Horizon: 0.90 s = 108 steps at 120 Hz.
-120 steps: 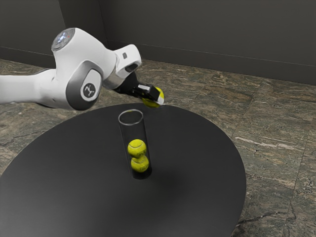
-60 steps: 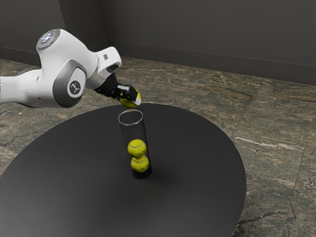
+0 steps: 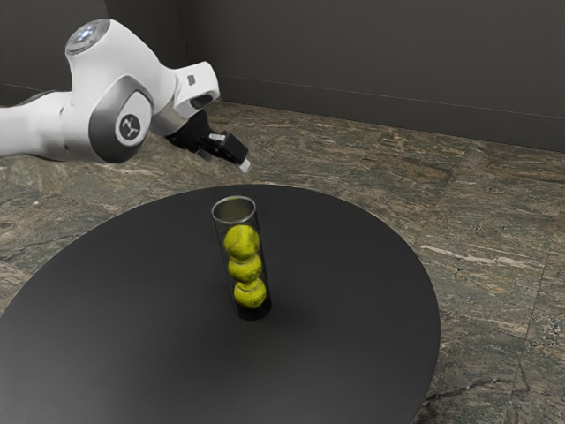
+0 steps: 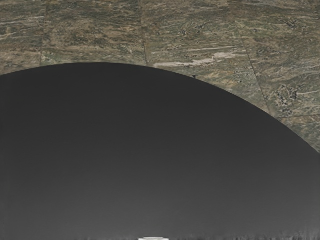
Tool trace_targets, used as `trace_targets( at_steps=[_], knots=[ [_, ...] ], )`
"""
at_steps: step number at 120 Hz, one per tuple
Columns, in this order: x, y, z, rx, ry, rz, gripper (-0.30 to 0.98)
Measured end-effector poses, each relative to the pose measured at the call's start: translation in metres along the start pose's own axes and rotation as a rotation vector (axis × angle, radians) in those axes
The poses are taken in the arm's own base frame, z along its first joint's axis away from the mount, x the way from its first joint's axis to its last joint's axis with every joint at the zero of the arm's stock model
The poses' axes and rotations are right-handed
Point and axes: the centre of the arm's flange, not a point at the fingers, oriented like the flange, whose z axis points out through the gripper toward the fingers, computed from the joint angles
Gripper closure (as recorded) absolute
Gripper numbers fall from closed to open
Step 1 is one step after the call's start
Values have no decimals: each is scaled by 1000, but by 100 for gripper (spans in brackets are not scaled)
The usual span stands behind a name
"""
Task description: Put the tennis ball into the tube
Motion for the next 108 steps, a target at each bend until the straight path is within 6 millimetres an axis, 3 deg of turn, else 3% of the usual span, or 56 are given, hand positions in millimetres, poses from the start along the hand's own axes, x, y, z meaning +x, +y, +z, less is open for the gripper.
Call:
trace_targets(
  at_steps=[18,29,42,64,80,108],
  knots=[
    [33,0,-41,66,-85,112,3],
    [50,-6,-49,102,-174,171,2],
    [57,-28,-41,134,-287,227,1],
    [47,-55,-31,163,-427,281,0],
    [45,-60,-31,160,-465,314,0],
    [53,-57,-16,116,-495,395,0]
  ],
)
